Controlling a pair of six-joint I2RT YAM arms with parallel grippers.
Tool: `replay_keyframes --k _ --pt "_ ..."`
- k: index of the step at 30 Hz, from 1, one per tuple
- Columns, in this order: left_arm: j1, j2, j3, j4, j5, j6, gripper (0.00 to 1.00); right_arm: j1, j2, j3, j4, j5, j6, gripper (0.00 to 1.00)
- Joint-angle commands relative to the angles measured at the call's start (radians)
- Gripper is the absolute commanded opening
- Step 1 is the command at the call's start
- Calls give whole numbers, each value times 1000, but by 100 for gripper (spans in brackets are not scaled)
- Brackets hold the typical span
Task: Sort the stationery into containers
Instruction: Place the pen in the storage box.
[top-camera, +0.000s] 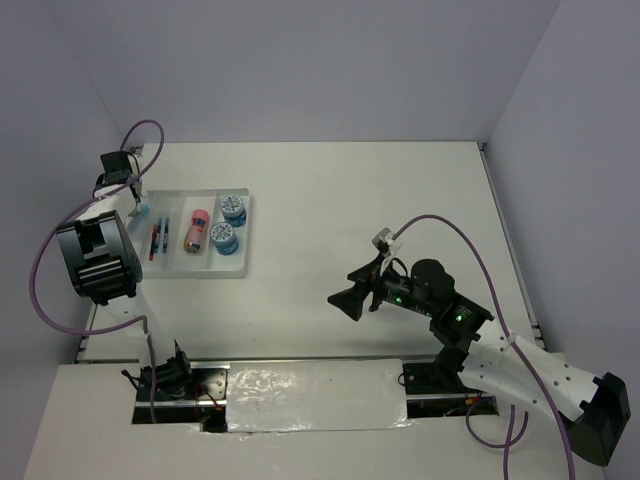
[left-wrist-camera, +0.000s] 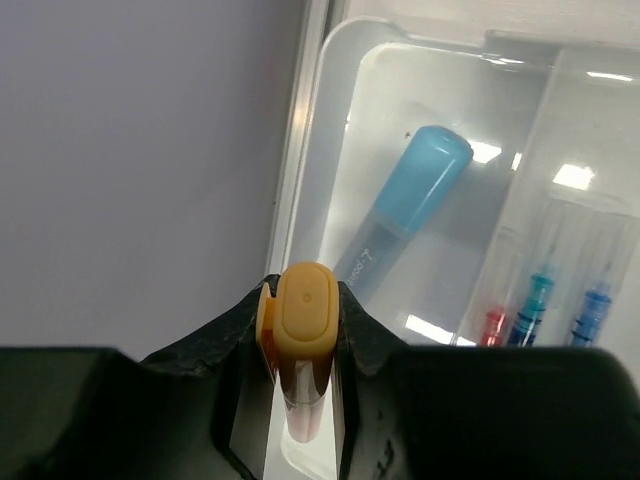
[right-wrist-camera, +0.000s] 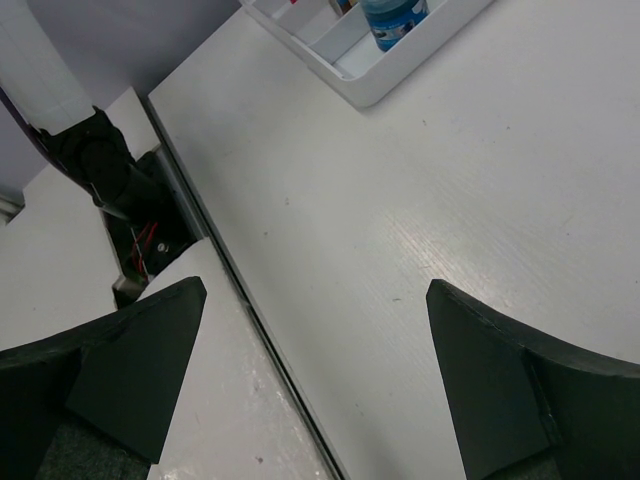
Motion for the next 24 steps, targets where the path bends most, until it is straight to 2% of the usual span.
replay_keyframes --k 1,7,11,17,20,22,23,24 --pt "6 -37 25 21 46 -28 36 -1 -9 8 35 11 -14 100" --pt "6 -8 33 -2 59 -50 43 -1 -6 8 30 5 -19 100" --pt "6 -23 13 15 28 -57 57 -1 -5 11 26 -1 -23 100" --pt "6 -41 26 12 54 -74 59 -1 7 10 35 -9 -22 100" --pt "4 -67 83 1 33 -178 64 -1 14 5 40 -2 -22 100" --pt "4 -112 149 -20 -1 -266 77 0 11 -1 43 19 -28 100" --pt "3 -129 202 -48 -9 -391 79 -1 8 -4 46 28 -38 100" --pt "3 -167 226 -121 -4 -437 80 -1 -2 -6 46 36 -43 100"
